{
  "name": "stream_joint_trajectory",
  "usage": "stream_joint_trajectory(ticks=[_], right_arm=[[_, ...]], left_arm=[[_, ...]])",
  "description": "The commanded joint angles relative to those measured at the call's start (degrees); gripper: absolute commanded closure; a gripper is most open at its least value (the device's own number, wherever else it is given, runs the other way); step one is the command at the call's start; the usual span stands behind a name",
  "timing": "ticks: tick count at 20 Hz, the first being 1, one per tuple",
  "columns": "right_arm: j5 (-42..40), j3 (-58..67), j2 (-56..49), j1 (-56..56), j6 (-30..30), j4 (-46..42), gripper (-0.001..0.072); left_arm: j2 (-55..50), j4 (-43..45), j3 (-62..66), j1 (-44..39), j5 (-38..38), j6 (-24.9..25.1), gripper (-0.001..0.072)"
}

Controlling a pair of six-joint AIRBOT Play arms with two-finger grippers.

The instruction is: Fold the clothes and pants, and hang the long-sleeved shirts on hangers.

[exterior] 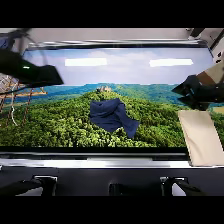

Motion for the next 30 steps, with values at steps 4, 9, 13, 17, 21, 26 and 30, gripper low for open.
stream_joint_trajectory(ticks=[4,9,13,17,21,26,30], right_arm=[[2.4,-14.1,-11.6,0.3,-25.0,9.1,0.0223],[9.7,-24.2,-17.1,1.4,-32.4,17.7,0.0224],[12.5,-24.8,-21.7,5.0,-34.2,19.0,0.0224],[15.1,-24.8,-25.0,10.6,-34.9,20.2,0.0224],[20.7,-24.8,-26.7,14.0,-32.3,20.2,0.0233],[24.0,-24.7,-26.7,13.8,-32.1,20.1,0.0635],[23.1,-24.7,-26.4,13.8,-31.6,20.2,0.0684]], left_arm=[[12.0,0.8,-8.4,11.1,-2.8,0.9,0.0091],[18.3,0.8,-18.1,13.0,-2.5,-0.8,0.0091],[19.1,-1.9,-21.7,13.0,-0.7,-2.4,0.0090],[19.1,-2.1,-22.8,13.0,1.0,-4.4,0.0090],[19.1,-2.0,-22.8,13.0,1.0,-4.3,0.0091],[19.1,-2.0,-27.9,13.0,3.5,-4.3,0.0091],[18.7,-7.4,-43.1,13.0,17.9,-3.8,0.0090]])
